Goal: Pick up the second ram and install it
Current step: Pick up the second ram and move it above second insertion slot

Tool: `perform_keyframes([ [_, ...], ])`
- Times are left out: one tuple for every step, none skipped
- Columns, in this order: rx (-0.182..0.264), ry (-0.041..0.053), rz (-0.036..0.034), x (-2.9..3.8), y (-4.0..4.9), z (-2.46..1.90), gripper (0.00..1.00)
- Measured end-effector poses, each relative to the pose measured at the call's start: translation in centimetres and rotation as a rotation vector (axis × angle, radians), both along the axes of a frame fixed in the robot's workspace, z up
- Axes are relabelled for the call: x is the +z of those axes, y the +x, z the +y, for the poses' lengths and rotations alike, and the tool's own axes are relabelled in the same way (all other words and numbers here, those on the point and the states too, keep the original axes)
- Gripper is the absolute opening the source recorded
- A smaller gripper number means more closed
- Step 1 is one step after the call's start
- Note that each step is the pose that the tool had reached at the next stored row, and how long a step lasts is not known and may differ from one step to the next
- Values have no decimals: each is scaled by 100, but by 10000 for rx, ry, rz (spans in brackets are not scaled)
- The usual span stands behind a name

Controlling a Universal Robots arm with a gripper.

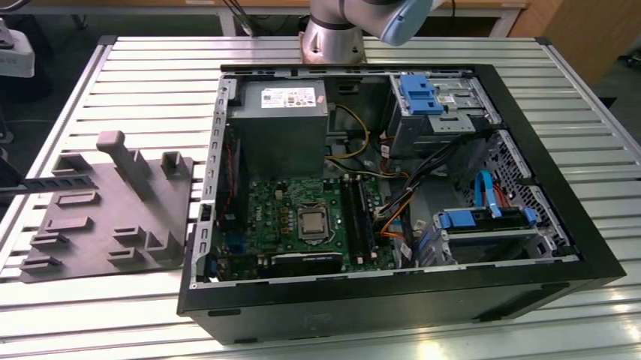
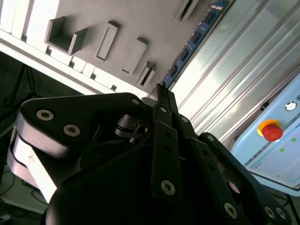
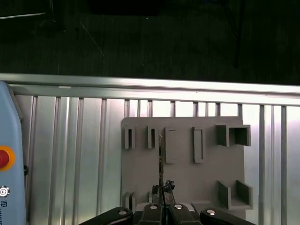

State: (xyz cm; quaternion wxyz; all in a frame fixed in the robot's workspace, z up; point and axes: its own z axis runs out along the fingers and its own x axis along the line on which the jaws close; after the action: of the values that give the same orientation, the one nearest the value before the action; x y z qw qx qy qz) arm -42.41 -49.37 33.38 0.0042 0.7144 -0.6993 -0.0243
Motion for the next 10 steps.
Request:
perform_keyframes([
  [0,0,1,11,0,0,12],
  [0,0,0,20,0,0,12],
  [0,0,0,30,0,0,12],
  [0,0,0,40,0,0,12],
  [0,0,0,50,0,0,12],
  [0,0,0,60,0,0,12],
  [0,0,0,70,0,0,12],
  [0,0,0,80,0,0,12],
  [0,0,0,88,0,0,12],
  [0,0,1,97,0,0,12],
])
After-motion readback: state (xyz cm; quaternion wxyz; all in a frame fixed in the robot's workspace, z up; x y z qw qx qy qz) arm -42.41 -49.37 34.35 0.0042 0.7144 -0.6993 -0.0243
